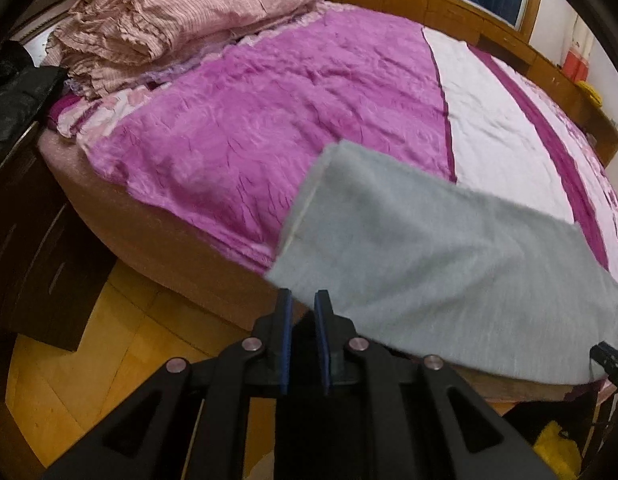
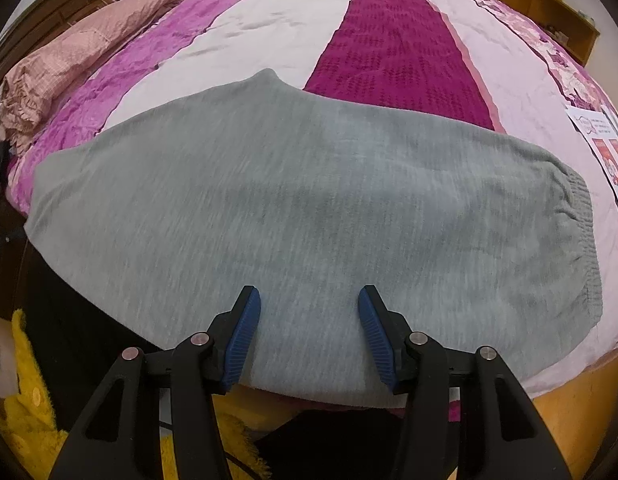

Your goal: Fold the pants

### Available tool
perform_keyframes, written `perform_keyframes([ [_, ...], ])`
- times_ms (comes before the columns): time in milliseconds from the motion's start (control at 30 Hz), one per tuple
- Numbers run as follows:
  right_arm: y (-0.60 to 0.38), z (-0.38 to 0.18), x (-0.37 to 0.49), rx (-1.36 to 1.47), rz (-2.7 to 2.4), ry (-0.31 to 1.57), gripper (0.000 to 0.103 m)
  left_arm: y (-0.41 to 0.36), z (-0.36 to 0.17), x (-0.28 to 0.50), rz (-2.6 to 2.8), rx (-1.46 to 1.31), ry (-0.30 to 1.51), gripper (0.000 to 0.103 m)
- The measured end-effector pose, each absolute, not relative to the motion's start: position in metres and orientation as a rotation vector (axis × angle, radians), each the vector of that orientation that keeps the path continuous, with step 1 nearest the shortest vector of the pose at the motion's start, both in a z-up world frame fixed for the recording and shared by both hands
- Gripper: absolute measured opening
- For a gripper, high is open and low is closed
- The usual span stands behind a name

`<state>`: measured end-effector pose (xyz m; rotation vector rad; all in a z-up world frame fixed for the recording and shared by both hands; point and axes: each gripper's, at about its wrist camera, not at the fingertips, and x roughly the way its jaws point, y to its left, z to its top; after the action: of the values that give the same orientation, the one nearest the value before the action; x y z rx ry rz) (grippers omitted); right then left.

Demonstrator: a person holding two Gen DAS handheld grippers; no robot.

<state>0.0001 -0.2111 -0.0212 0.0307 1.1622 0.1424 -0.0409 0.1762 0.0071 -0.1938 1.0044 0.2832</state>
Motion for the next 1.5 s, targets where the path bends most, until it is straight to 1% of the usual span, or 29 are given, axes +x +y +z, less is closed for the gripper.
perform_keyframes([
  [100, -0.212, -0.017, 0.001, 0.050, 0.152, 1.164, 0.046, 0.179, 0.019, -0.033, 0.277, -0.188, 0.970, 0.015],
  [133, -0.213, -0.016, 0.002, 0.061, 0.158, 1.163, 0.046, 0.179, 0.022, -0.029, 0.265, -0.183, 0.959, 0.021],
  [167, -0.214, -0.014, 0.002, 0.072, 0.164, 1.160, 0.046, 0.178, 0.024, -0.023, 0.251, -0.175, 0.949, 0.029],
  [233, -0.214, -0.010, 0.004, 0.072, 0.164, 1.154, 0.046, 0.175, 0.027, -0.011, 0.232, -0.145, 0.925, 0.037],
  [467, -0.208, 0.000, 0.016, 0.031, 0.159, 1.133, 0.046, 0.168, 0.012, 0.038, 0.199, -0.064, 0.941, 0.038],
  [700, -0.195, -0.011, 0.021, 0.007, 0.177, 1.164, 0.046, 0.171, -0.003, 0.055, 0.183, -0.091, 0.966, 0.038],
  [733, -0.194, -0.013, 0.022, 0.006, 0.176, 1.171, 0.046, 0.171, -0.004, 0.055, 0.179, -0.094, 0.963, 0.028],
  [767, -0.194, -0.015, 0.022, 0.007, 0.174, 1.177, 0.046, 0.171, -0.004, 0.055, 0.174, -0.095, 0.956, 0.006],
  [967, -0.195, -0.019, 0.024, 0.017, 0.168, 1.179, 0.046, 0.176, -0.004, 0.061, 0.194, -0.094, 0.941, 0.004],
  [1133, -0.195, -0.024, 0.026, 0.029, 0.166, 1.180, 0.046, 0.181, -0.022, 0.071, 0.207, -0.103, 0.973, 0.005],
  [1300, -0.193, -0.029, 0.025, 0.019, 0.162, 1.162, 0.048, 0.172, -0.018, 0.068, 0.226, -0.021, 0.969, 0.009],
  [1333, -0.193, -0.029, 0.025, 0.019, 0.162, 1.156, 0.049, 0.171, -0.013, 0.065, 0.230, -0.015, 0.971, 0.012],
  [1367, -0.193, -0.029, 0.024, 0.019, 0.162, 1.151, 0.049, 0.171, -0.010, 0.062, 0.232, -0.017, 0.971, 0.018],
  [1400, -0.193, -0.030, 0.022, 0.019, 0.162, 1.142, 0.049, 0.170, -0.005, 0.057, 0.233, -0.024, 0.968, 0.022],
  [1433, -0.193, -0.030, 0.021, 0.021, 0.162, 1.135, 0.049, 0.169, -0.002, 0.053, 0.230, -0.032, 0.964, 0.030],
  [1467, -0.194, -0.030, 0.020, 0.023, 0.162, 1.128, 0.050, 0.168, 0.003, 0.047, 0.223, -0.045, 0.956, 0.036],
  [1500, -0.194, -0.031, 0.020, 0.025, 0.162, 1.123, 0.050, 0.166, 0.007, 0.040, 0.212, -0.057, 0.948, 0.037],
])
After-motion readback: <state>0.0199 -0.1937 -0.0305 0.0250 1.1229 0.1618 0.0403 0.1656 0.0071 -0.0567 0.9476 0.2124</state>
